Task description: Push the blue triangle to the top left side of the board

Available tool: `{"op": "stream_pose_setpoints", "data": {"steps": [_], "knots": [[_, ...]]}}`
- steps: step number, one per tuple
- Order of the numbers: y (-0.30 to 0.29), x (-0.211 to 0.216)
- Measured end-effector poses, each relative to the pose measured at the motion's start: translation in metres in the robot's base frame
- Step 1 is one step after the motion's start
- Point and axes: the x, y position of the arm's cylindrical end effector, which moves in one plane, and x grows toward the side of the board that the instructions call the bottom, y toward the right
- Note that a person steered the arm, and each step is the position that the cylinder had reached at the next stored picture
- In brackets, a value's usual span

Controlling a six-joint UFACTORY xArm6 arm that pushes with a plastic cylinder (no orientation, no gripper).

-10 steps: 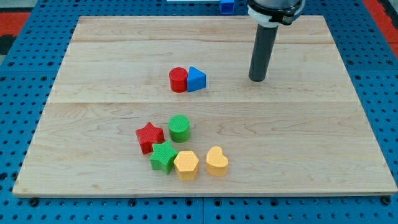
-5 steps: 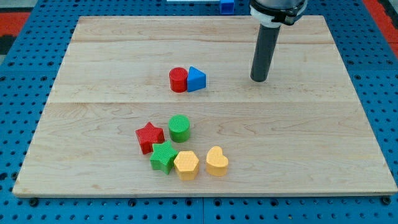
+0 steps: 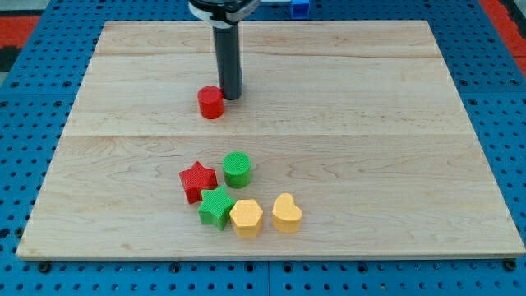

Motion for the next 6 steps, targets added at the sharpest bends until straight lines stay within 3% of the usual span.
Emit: {"op": "stream_pose_setpoints", "data": {"steps": [1,2,3,4,5,6], "knots": [[-0.008,0.001],[0.062,-0.005],[-0.032,-0.036],[-0.083,-0.033],[-0.045,-0.034],[-0.053,-0.024]]}}
